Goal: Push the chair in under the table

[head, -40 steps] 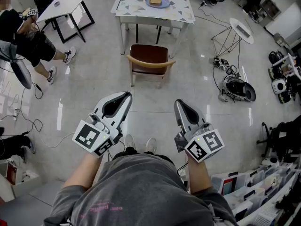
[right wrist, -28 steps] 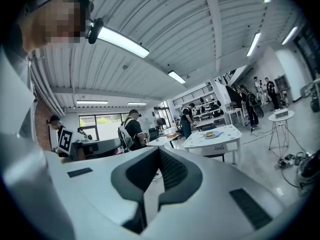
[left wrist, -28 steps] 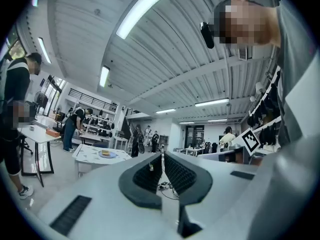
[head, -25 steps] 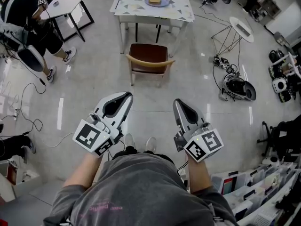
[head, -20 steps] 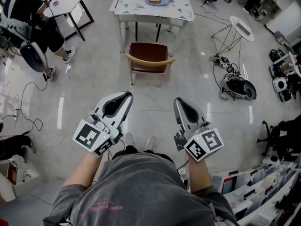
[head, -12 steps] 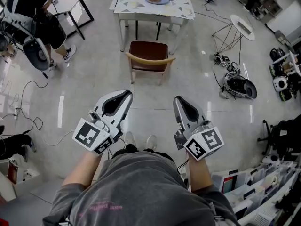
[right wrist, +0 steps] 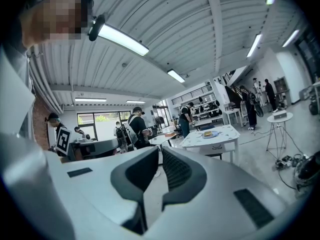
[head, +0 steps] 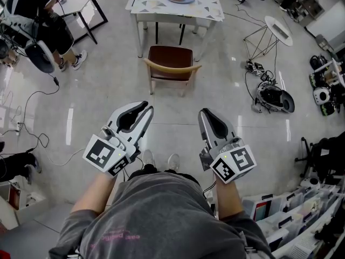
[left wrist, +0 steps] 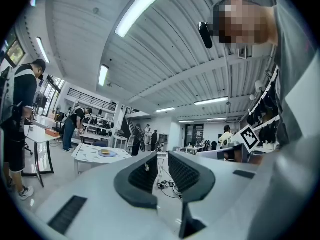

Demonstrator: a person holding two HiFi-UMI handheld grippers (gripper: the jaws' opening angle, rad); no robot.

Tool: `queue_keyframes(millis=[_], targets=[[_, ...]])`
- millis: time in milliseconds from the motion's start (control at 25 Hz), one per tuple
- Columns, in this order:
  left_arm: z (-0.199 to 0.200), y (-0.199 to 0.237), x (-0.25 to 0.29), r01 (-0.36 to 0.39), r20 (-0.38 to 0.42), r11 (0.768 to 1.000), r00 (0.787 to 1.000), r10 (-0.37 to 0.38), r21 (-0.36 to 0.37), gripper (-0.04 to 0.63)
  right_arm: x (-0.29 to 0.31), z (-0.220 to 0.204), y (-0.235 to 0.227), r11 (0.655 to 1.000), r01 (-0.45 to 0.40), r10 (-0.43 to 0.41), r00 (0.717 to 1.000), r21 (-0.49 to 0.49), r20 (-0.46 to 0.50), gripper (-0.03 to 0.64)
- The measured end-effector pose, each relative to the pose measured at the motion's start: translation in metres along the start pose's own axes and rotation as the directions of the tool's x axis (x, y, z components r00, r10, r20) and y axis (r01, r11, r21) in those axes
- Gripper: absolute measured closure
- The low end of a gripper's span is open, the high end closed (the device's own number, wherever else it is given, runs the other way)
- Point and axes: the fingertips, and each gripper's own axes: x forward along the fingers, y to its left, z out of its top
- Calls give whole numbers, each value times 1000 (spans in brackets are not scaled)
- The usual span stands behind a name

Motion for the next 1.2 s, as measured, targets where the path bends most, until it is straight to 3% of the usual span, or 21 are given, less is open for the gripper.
queue_keyframes(millis=[1200], targets=[[-8, 8, 9, -21, -21, 1000, 1000, 21, -13, 377, 6, 2, -10, 1000, -8, 8, 1000, 0, 0, 432]])
